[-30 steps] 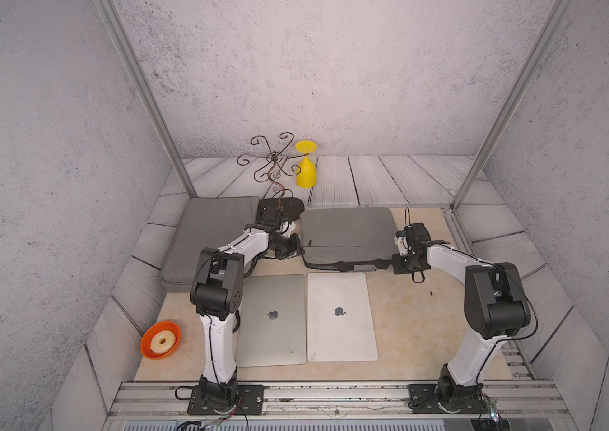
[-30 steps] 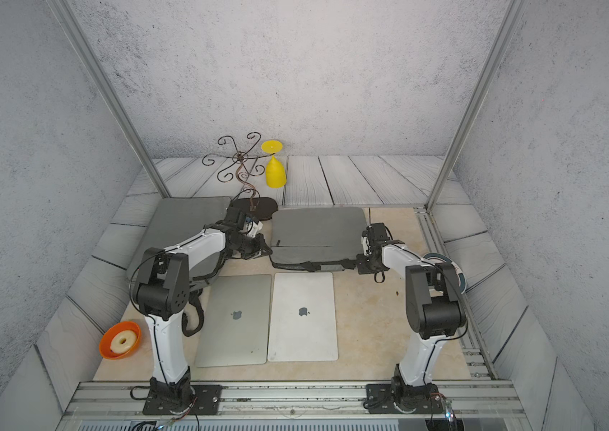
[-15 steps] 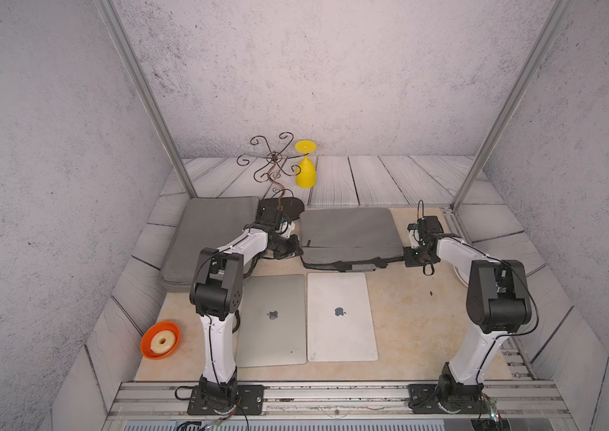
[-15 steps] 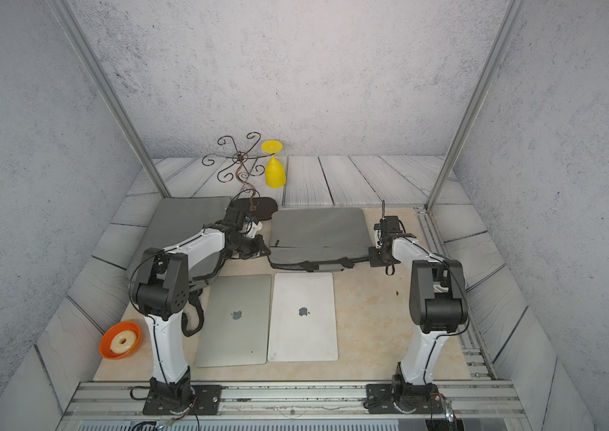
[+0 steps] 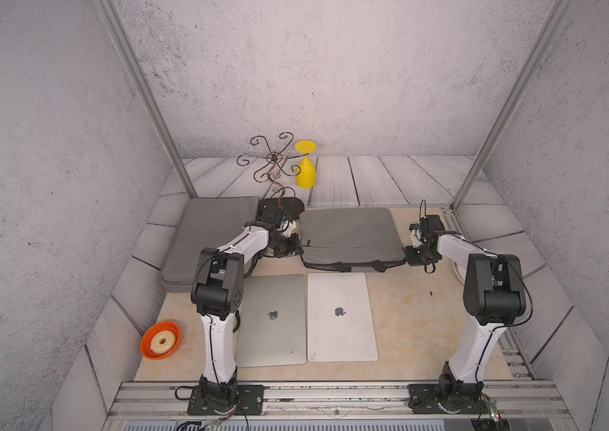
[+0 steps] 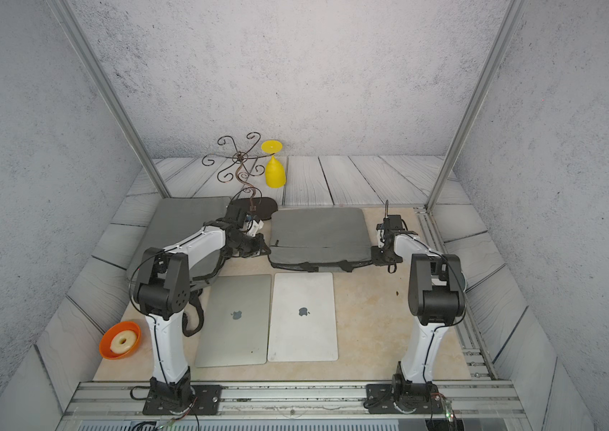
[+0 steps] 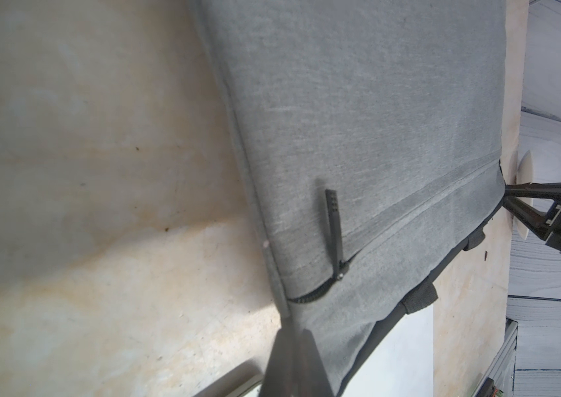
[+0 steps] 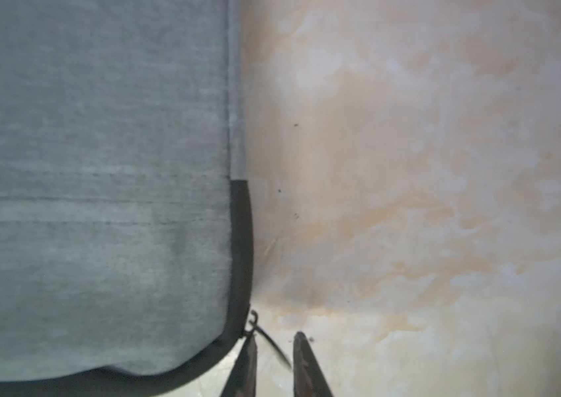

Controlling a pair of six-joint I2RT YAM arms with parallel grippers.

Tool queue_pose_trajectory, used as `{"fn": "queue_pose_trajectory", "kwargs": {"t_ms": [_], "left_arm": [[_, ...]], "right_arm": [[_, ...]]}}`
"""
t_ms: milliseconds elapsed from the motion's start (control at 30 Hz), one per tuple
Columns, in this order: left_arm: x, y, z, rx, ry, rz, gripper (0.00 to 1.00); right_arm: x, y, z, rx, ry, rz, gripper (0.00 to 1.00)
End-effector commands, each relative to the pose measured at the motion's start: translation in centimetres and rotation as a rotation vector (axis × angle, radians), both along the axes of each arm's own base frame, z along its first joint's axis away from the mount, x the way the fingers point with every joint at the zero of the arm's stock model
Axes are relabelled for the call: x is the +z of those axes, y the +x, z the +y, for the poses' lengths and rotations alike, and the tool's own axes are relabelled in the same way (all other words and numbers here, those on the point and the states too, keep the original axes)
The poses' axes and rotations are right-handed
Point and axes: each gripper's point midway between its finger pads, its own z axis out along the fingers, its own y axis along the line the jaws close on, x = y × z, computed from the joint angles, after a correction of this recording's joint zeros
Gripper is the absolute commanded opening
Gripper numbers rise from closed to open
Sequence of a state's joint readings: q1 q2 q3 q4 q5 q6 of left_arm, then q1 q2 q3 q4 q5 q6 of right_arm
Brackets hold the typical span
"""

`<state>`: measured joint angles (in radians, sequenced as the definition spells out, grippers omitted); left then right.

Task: Open the zippered laptop bag and take out the laptop
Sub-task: Unzip the zipper on the zippered laptop bag, then adjust the zippered laptop bag at the center of the board.

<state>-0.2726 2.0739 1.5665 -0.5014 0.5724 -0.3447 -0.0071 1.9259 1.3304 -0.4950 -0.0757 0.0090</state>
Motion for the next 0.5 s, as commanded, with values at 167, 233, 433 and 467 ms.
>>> {"fn": "queue_pose_trajectory", "kwargs": {"t_ms": [167, 233, 433, 467], "left_arm": [[0.7, 0.2, -1.9, -0.019, -0.047, 0.005, 0.0], [0.6, 0.0, -2.3, -0.028, -0.053, 0.009, 0.0], [1.1, -1.1, -3.8, -0.046, -0.079, 0.022, 0.0], [1.1, -1.4, -4.3, -0.053, -0.085, 0.026, 0.0]], "right_arm": [[4.9, -2.3, 2.6, -0.217, 0.297, -0.076, 0.55], [5.0, -3.2, 3.4, -0.295, 0.389, -0.071, 0.63], [4.6, -3.6, 5.7, -0.503, 0.649, -0.102, 0.78], [4.2, -3.6, 6.1, -0.527, 0.662, -0.087, 0.79]]}}
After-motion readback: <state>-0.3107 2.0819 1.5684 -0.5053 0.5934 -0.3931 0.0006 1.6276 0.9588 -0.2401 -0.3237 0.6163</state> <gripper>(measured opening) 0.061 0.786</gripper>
